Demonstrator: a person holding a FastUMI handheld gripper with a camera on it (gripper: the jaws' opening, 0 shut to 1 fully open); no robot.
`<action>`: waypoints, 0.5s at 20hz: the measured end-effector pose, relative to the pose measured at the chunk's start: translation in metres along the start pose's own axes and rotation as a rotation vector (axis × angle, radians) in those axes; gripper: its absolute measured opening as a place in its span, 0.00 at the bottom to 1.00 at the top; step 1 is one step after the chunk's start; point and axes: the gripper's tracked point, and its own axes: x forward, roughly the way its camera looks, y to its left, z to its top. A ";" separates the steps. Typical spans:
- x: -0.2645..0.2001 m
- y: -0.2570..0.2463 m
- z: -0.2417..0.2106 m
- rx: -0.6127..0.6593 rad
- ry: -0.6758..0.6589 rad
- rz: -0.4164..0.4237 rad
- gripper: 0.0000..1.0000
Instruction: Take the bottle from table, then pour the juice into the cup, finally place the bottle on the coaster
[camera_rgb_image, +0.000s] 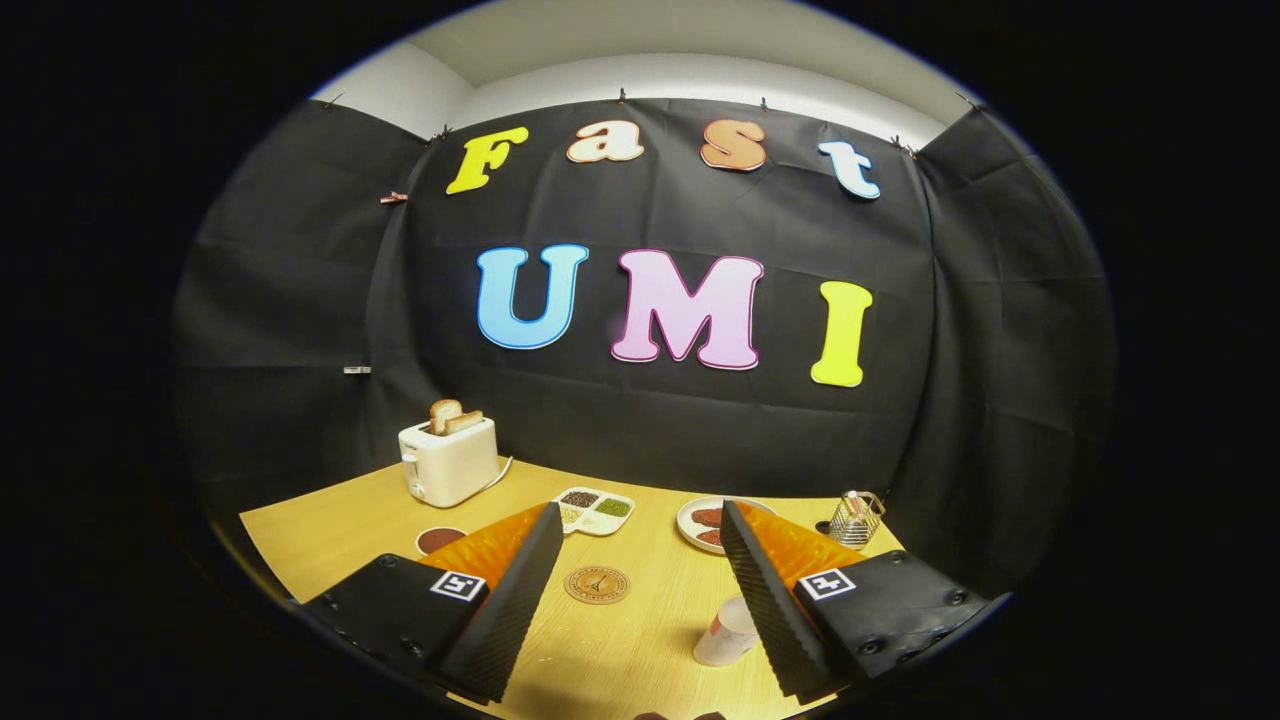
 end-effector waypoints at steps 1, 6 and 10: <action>0.000 -0.001 -0.001 -0.003 0.000 -0.002 0.97; 0.000 -0.004 -0.005 0.010 0.005 -0.008 0.97; 0.000 -0.010 -0.008 0.010 0.006 -0.021 0.97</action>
